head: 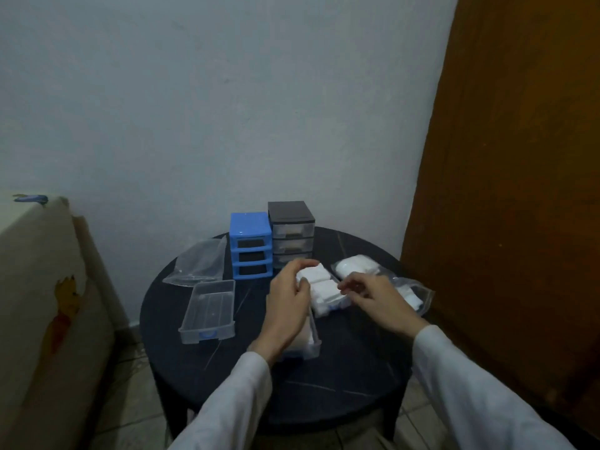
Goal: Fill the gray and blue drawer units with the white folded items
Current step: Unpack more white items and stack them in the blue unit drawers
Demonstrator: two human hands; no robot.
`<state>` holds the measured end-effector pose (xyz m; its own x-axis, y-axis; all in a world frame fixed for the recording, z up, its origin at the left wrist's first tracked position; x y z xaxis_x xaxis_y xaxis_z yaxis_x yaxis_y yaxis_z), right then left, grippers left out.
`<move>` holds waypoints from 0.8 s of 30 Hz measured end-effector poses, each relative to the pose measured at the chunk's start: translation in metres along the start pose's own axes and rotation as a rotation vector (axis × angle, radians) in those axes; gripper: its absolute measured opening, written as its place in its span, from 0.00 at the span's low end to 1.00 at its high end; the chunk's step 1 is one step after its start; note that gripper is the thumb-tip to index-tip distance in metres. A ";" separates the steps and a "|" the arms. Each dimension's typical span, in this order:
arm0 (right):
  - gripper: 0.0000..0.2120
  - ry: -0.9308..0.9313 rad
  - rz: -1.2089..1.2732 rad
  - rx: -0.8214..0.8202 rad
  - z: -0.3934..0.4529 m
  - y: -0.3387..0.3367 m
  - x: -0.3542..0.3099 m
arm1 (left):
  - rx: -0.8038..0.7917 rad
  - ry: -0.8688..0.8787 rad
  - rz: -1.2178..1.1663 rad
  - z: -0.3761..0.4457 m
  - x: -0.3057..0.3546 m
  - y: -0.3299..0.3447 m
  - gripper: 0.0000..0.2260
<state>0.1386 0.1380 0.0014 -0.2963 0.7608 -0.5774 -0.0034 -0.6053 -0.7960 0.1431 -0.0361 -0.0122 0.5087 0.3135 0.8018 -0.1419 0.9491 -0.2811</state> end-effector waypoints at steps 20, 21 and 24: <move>0.13 0.190 -0.329 0.161 -0.028 -0.033 0.117 | -0.326 -0.024 0.135 0.003 -0.021 0.168 0.16; 0.13 0.182 -0.355 0.169 -0.026 -0.031 0.118 | -0.310 -0.040 0.114 0.004 -0.023 0.167 0.17; 0.15 0.194 -0.411 0.190 -0.019 -0.026 0.119 | -0.303 -0.069 0.070 0.006 -0.027 0.166 0.20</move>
<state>0.1216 0.2485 -0.0504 -0.0504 0.9643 -0.2600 -0.2623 -0.2640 -0.9282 0.1007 0.1134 -0.0770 0.4462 0.3886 0.8062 0.0908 0.8765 -0.4728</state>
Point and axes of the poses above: each hand's wrist, its own z-axis towards the middle knuckle, its own y-axis out of the palm, x = y × z, the point moved 1 cm from there along z, towards the middle knuckle, and after that the axes turned 3 degrees about y, right-handed, at the moved point
